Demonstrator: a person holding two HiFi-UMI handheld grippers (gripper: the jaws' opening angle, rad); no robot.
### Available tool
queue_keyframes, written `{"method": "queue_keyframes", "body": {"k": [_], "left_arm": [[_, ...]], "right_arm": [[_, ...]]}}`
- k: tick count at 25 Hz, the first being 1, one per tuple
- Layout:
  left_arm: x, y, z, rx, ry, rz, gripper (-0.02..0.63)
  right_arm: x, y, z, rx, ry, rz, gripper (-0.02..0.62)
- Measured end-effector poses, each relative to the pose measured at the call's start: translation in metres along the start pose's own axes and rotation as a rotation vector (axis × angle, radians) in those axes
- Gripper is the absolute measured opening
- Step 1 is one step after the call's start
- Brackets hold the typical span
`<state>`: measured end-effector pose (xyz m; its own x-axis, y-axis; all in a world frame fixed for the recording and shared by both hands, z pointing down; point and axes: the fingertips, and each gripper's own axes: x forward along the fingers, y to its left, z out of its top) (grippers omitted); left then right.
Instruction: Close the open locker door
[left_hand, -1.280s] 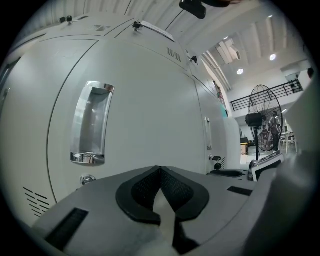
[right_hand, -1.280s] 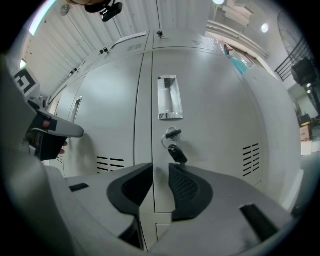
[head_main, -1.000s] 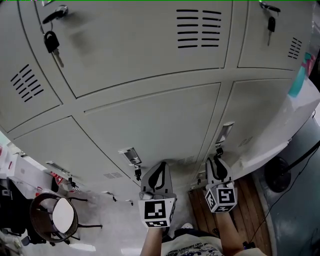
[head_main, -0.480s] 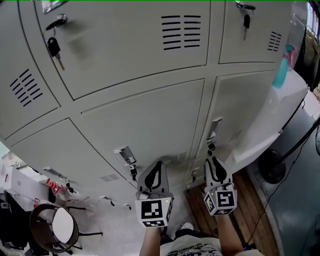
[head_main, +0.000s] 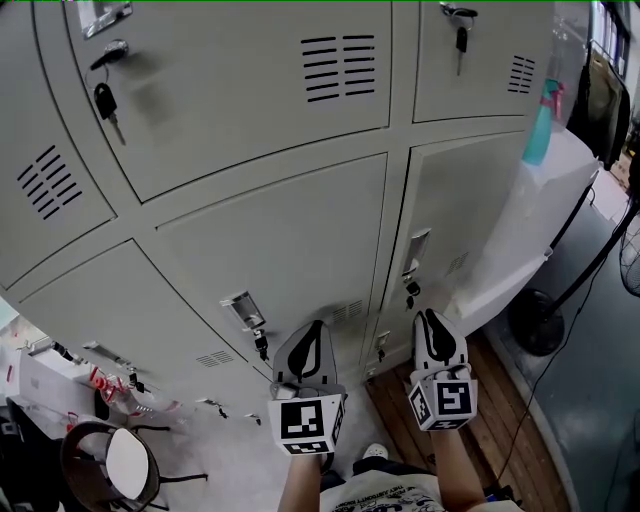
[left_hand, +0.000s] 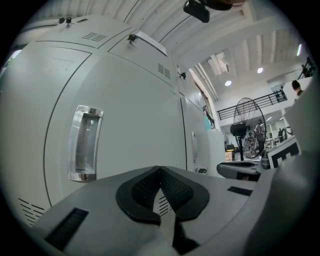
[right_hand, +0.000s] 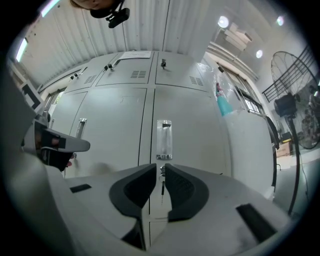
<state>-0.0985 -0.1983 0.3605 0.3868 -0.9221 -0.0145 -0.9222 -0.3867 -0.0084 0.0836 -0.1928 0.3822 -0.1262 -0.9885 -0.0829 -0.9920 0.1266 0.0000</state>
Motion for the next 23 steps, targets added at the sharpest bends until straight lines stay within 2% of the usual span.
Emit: {"method": "queue_keyframes", "body": {"k": [12,23], "left_arm": [[0.0,-0.01,0.005,0.001,-0.014,-0.033,0.005],[0.001,-0.014,0.006,0.003,-0.016,-0.036,0.005]], "right_arm": [[-0.013,-0.008,0.011,-0.022,-0.012,-0.049,0.051],[-0.017,-0.009,0.016,-0.008,-0.023,-0.051,0.051]]}}
